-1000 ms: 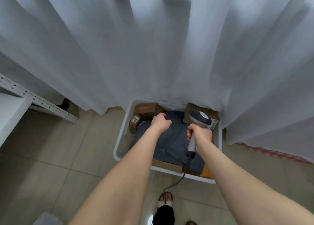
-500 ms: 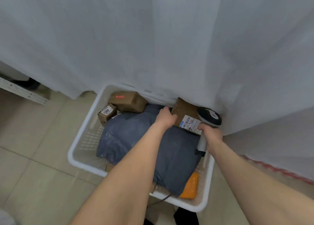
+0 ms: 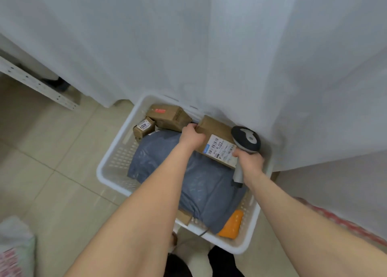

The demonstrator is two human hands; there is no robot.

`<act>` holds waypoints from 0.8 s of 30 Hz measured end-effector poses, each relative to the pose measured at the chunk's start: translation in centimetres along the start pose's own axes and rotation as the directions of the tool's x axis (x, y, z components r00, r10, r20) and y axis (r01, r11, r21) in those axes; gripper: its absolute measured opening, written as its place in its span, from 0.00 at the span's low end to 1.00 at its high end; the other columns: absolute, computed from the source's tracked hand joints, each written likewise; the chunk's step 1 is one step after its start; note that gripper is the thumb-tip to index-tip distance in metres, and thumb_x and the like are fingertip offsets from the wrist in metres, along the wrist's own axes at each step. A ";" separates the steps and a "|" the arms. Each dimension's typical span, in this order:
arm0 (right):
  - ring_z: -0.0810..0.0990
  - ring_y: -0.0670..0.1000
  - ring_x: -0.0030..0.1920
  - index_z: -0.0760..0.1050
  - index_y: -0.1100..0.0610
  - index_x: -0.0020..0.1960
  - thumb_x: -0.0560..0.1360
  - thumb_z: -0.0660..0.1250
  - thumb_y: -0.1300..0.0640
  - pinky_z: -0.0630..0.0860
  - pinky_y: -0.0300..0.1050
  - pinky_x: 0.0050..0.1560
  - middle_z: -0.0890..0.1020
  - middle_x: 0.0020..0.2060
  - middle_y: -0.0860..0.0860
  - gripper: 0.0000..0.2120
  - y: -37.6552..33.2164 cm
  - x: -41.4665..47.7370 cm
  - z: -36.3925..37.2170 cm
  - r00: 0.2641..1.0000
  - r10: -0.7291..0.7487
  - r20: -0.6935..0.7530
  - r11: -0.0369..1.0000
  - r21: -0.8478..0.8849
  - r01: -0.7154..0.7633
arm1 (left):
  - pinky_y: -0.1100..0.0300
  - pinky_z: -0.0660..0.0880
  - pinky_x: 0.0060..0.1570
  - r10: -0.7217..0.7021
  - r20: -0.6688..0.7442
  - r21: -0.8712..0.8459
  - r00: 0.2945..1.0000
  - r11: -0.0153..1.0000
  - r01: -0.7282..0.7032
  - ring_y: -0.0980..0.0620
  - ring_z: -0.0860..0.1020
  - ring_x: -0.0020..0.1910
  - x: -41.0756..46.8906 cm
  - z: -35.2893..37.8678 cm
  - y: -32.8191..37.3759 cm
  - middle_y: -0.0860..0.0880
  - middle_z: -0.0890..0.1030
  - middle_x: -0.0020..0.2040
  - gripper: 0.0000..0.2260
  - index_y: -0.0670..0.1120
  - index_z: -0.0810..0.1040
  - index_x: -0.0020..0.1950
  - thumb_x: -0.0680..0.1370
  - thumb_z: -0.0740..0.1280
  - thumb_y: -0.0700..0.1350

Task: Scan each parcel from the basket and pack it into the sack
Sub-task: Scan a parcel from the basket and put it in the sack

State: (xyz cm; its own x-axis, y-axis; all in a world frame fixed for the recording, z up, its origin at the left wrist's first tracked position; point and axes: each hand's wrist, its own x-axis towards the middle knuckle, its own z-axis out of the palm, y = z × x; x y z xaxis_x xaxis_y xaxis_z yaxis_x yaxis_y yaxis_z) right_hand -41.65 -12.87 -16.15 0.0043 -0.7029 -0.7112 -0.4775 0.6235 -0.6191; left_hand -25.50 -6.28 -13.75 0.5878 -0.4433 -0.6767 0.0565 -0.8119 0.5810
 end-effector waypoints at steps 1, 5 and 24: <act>0.77 0.59 0.60 0.74 0.67 0.64 0.66 0.75 0.60 0.74 0.55 0.63 0.76 0.62 0.59 0.28 -0.5 -1.2 0.4 1.000 -0.010 0.012 1.000 -0.007 0.010 | 0.56 0.71 0.61 -0.009 -0.024 -0.014 1.000 1.000 0.008 0.45 0.74 0.64 -0.9 -1.7 0.0 0.44 0.73 0.67 0.24 0.44 0.69 0.72 0.75 0.64 0.39; 0.79 0.52 0.48 0.71 0.64 0.64 0.69 0.74 0.63 0.76 0.43 0.45 0.78 0.56 0.57 0.25 -3.9 -8.6 1.7 0.993 -0.023 0.115 0.999 0.050 0.017 | 0.52 0.74 0.61 -0.012 -0.139 -0.207 0.990 0.978 -0.017 0.46 0.78 0.59 -6.4 -9.8 0.9 0.46 0.80 0.61 0.22 0.47 0.76 0.66 0.73 0.62 0.34; 0.82 0.52 0.36 0.77 0.58 0.56 0.70 0.72 0.58 0.80 0.48 0.39 0.84 0.37 0.53 0.16 -21.4 -42.6 11.2 0.611 -0.112 0.784 0.994 0.086 0.071 | 0.60 0.75 0.48 0.121 -0.684 -0.366 0.719 0.796 -0.482 0.52 0.76 0.50 -31.9 -45.5 4.9 0.50 0.77 0.52 0.19 0.48 0.74 0.62 0.72 0.70 0.37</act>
State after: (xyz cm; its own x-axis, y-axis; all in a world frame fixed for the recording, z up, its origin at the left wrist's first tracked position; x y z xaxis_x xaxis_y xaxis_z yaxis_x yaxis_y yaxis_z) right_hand -21.78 7.53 23.66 0.7444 -0.2310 -0.6265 -0.3984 0.5993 -0.6944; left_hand -7.26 21.14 31.24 0.9817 -0.1572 -0.1072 0.0571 -0.2939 0.9541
